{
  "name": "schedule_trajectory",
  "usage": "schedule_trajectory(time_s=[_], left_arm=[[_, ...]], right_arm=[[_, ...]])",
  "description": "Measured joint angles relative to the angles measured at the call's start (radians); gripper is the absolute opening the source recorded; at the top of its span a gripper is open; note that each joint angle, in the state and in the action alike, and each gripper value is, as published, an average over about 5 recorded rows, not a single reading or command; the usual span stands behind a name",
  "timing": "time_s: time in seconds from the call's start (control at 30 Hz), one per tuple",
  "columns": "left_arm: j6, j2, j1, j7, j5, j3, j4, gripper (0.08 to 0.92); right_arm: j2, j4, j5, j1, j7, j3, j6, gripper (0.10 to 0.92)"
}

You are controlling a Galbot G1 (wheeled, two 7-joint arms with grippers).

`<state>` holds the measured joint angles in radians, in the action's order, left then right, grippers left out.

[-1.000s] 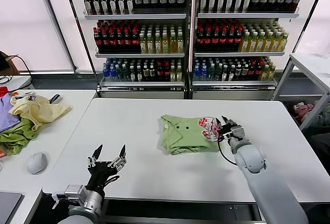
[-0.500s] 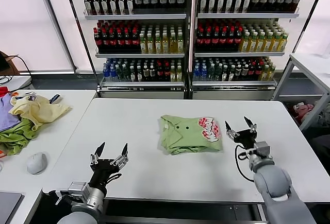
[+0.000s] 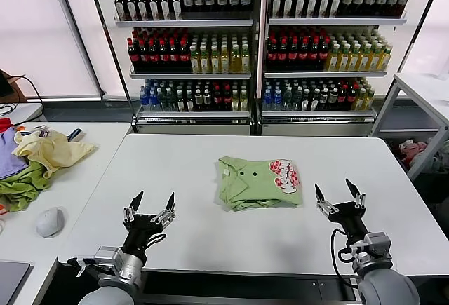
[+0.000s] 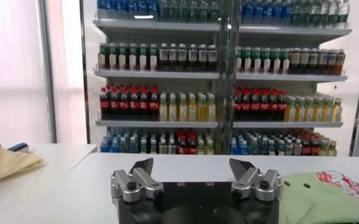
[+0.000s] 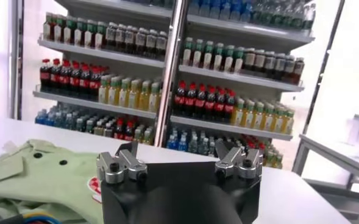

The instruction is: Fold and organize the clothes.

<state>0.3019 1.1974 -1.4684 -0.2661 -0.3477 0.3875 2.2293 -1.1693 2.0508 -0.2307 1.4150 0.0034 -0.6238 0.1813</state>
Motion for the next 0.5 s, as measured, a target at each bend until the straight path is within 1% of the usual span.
schedule_trajectory(time_s=[0.5], left_arm=[[-0.009,0.003,-0.002,0.005,0.016,-0.002,-0.009,0.823]], right_arm=[[-0.026,0.076,0.034,0.086,0.046,-0.028,-0.014,0.823]])
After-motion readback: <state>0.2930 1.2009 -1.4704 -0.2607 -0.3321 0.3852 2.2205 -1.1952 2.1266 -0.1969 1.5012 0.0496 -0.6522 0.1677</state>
